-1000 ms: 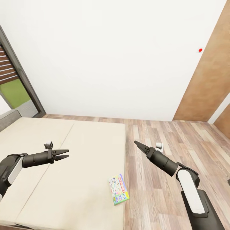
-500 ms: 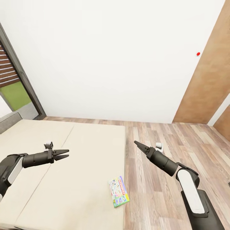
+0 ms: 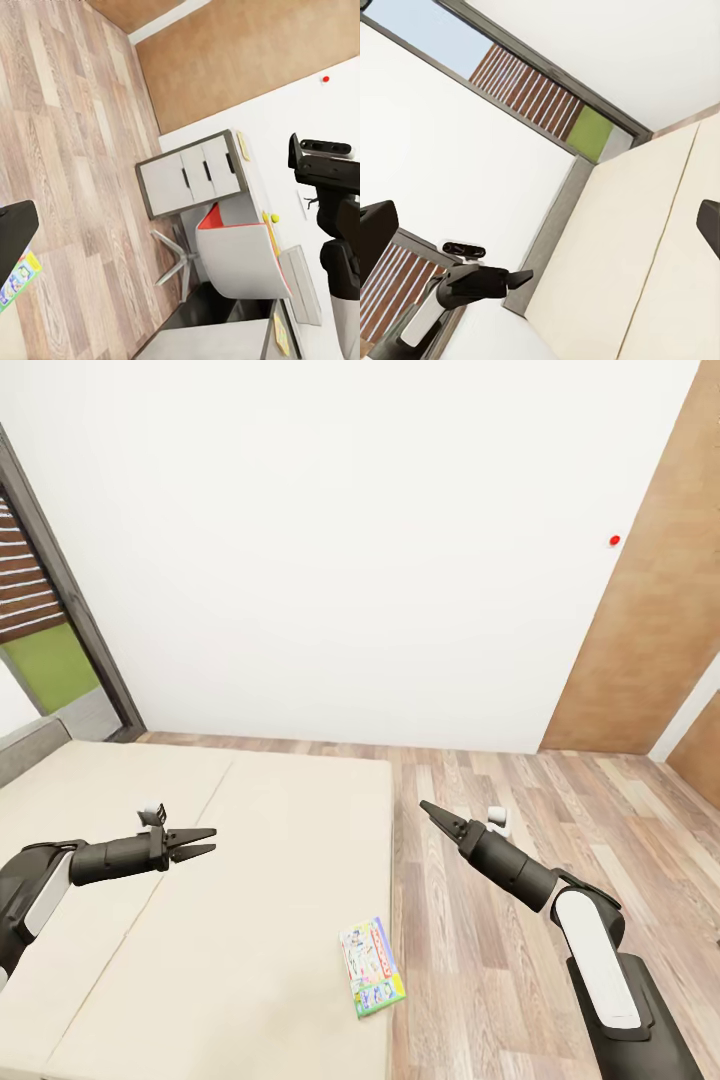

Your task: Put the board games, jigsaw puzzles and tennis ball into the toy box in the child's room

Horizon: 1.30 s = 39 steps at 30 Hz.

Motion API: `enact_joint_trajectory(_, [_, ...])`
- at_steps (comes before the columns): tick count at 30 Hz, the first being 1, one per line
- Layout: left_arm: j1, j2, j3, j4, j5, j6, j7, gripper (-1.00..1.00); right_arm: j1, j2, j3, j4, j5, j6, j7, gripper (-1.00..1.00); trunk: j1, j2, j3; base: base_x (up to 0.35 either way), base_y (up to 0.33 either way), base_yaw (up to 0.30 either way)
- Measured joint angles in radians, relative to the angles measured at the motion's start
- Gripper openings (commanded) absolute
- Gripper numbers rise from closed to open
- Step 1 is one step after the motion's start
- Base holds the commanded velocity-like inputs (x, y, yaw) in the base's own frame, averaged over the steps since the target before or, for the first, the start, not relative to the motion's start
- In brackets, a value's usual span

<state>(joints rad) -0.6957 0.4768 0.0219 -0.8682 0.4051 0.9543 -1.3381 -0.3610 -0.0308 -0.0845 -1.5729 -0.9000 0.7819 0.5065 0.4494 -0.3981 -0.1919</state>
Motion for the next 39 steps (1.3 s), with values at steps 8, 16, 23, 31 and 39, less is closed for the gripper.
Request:
enact_joint_trajectory(8, [0.0,0.0,0.0,0.0,0.0,0.0,0.0,1.0,0.0,0.0,0.0,0.0,0.0,0.0,0.0,1.0,0.0,0.0,0.013,0.0,0.0,0.0])
enact_joint_trajectory(16, [0.0,0.0,0.0,0.0,0.0,0.0,0.0,1.0,0.0,0.0,0.0,0.0,0.0,0.0,0.0,1.0,0.0,0.0,0.026,0.0,0.0,0.0])
enact_joint_trajectory(23, [0.0,-0.001,0.0,0.0,0.0,0.0,0.0,1.0,0.0,0.0,0.0,0.0,0.0,0.0,-0.001,1.0,0.0,0.0,0.038,0.0,0.0,0.0])
enact_joint_trajectory(31, [0.0,-0.003,0.0,0.0,0.0,0.0,0.0,1.0,0.0,0.0,0.0,0.0,0.0,0.0,-0.003,1.0,0.0,0.0,0.051,0.0,0.0,0.01])
enact_joint_trajectory(39, [0.0,-0.003,0.0,0.0,0.0,0.0,0.0,1.0,0.0,0.0,0.0,0.0,0.0,0.0,-0.003,1.0,0.0,0.0,0.064,0.0,0.0,0.053])
